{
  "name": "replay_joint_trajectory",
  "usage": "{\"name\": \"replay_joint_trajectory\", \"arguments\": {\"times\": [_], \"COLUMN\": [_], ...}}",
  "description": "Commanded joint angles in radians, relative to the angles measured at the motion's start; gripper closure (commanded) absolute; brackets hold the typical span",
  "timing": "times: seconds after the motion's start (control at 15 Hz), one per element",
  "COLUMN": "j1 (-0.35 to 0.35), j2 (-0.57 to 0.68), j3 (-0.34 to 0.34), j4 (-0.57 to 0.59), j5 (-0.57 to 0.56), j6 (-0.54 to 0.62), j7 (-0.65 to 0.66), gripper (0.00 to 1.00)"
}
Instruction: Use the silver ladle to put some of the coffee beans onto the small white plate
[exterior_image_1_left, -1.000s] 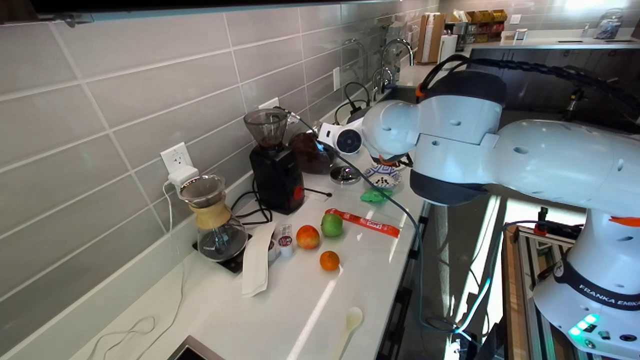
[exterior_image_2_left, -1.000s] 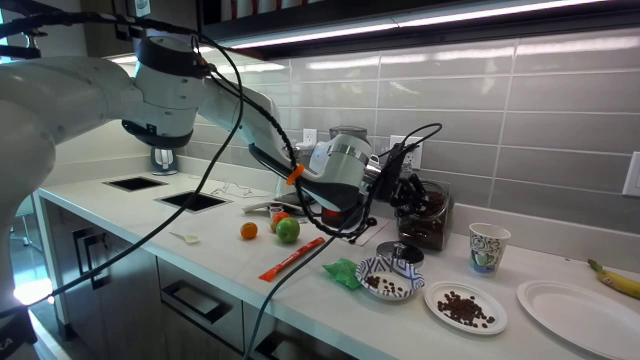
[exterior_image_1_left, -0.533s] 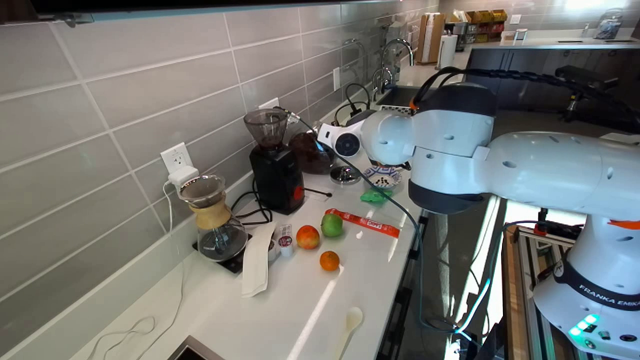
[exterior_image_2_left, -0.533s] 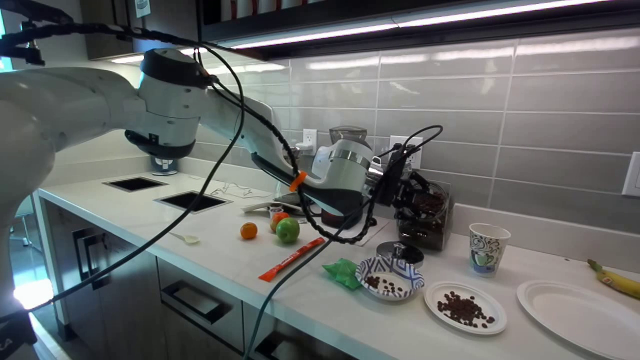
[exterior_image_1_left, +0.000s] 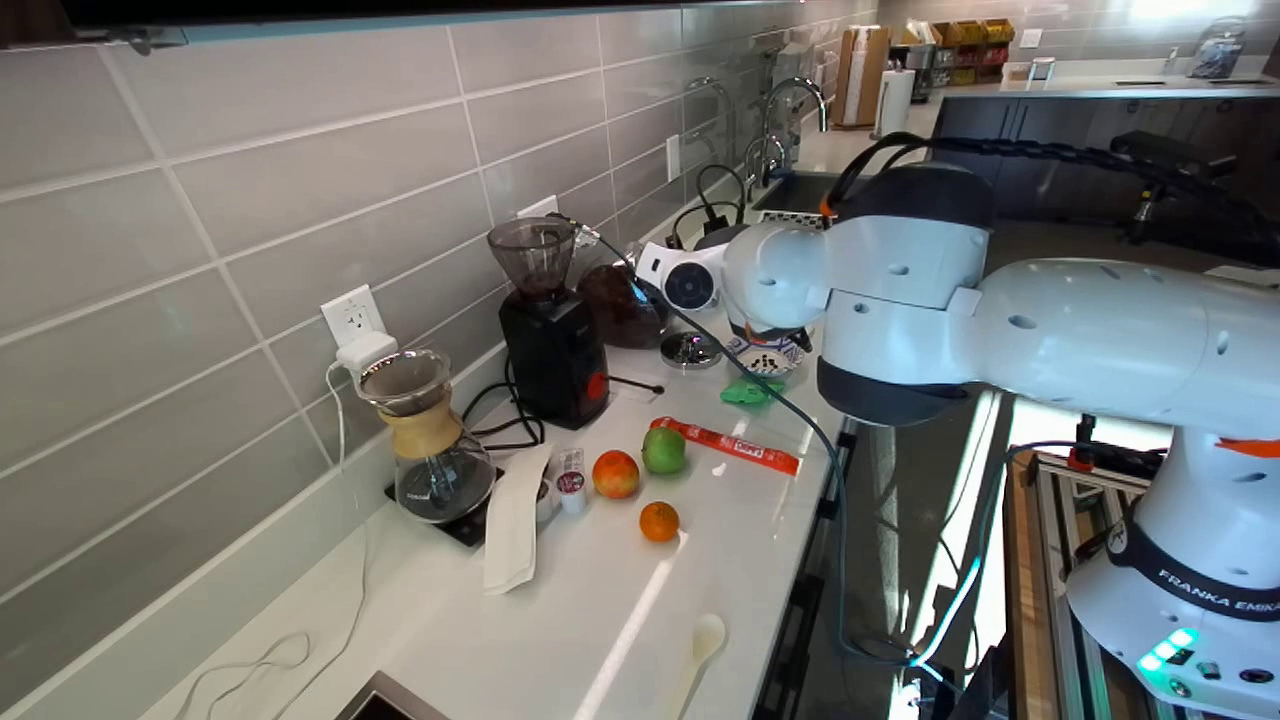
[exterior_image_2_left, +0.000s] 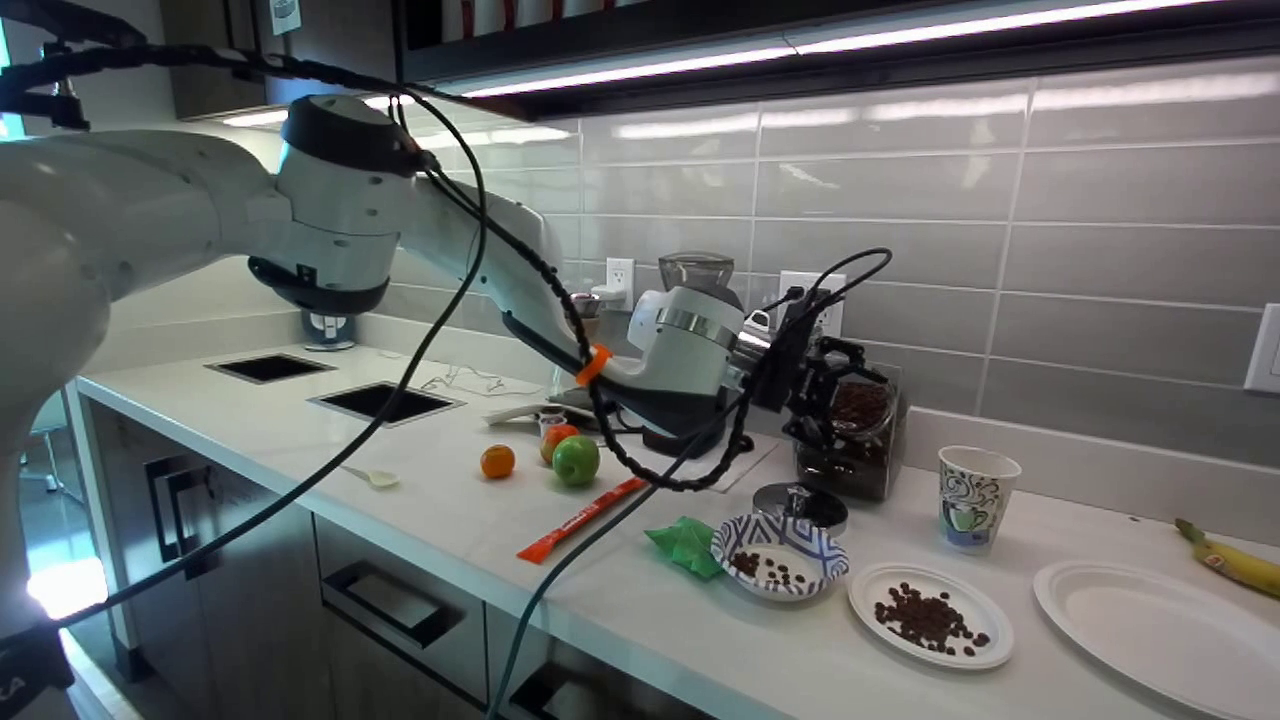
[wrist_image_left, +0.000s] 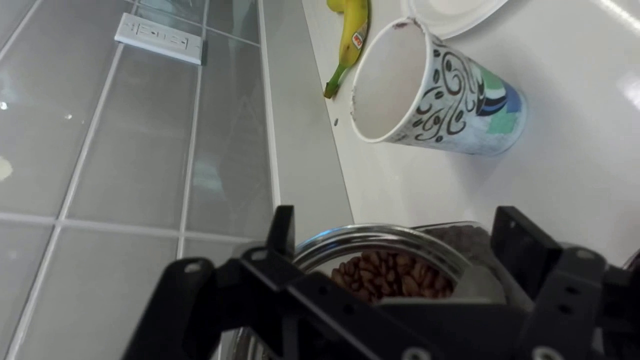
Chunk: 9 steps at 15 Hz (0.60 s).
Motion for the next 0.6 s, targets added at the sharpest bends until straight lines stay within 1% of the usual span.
{"name": "replay_joint_trajectory", "arguments": {"times": [0.0,0.2,0.33,0.53], "j1": [0.003,0.003,0.005,0.002], "j2": [-0.085,-0.137,-0.197,-0.321], "j3": [0.062,0.087,0.108,0.158], "j4": [-0.041,-0.052,-0.072,-0.115], "j5": [0.022,0.011,0.0,-0.011], "j6": [-0.086,-0.151,-0.193,-0.298], "j7": [-0.099,-0.115,-0.135,-0.183], "gripper": [0.0,0.0,0.0,0.0]}}
